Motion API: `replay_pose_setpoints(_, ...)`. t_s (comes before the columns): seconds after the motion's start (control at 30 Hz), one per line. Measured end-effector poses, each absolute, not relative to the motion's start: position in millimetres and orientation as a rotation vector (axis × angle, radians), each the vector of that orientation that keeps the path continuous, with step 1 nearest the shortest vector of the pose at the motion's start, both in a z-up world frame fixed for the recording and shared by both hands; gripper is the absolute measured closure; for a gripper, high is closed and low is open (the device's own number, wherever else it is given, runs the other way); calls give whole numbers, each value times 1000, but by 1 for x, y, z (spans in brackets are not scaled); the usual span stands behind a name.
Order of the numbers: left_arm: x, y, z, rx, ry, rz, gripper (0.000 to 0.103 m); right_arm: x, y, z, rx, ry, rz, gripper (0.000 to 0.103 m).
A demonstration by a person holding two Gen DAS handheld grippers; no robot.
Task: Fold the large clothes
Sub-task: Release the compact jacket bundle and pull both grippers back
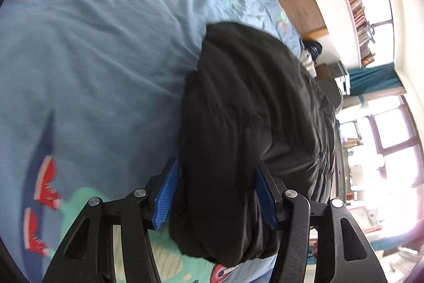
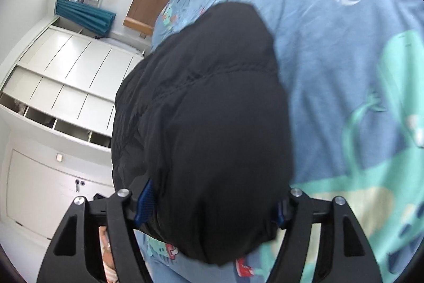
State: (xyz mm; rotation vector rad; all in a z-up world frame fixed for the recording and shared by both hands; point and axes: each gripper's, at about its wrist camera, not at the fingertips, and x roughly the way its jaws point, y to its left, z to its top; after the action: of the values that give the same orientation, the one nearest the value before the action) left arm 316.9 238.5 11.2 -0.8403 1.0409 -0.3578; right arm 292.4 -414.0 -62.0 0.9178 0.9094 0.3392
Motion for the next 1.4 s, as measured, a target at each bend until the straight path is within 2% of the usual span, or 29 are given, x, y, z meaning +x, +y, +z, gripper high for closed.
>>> replay_pose_setpoints(0.27, 294, 263, 29, -724, 956, -245, 44, 244, -465, -13, 917, 801, 149, 30)
replay_pose_setpoints(0.43, 262, 239, 61, -564, 902, -195, 41, 211, -457, 29, 813, 782, 102, 30)
replay_pose_setpoints(0.47, 255, 233, 69, -541, 887, -186, 37, 204, -454, 38, 786, 777, 99, 30)
replay_pose_setpoints(0.67, 207, 199, 105, -402, 793, -121, 25, 174, -405, 89, 602, 758, 82, 30)
replay_pose_setpoints(1.0, 133, 133, 134, -198, 709, -38, 20, 113, -300, 141, 350, 688, 65, 30)
replay_pose_setpoints(1.4, 85, 96, 164, -90, 614, 58, 9, 64, -243, 153, 225, 627, 29, 29)
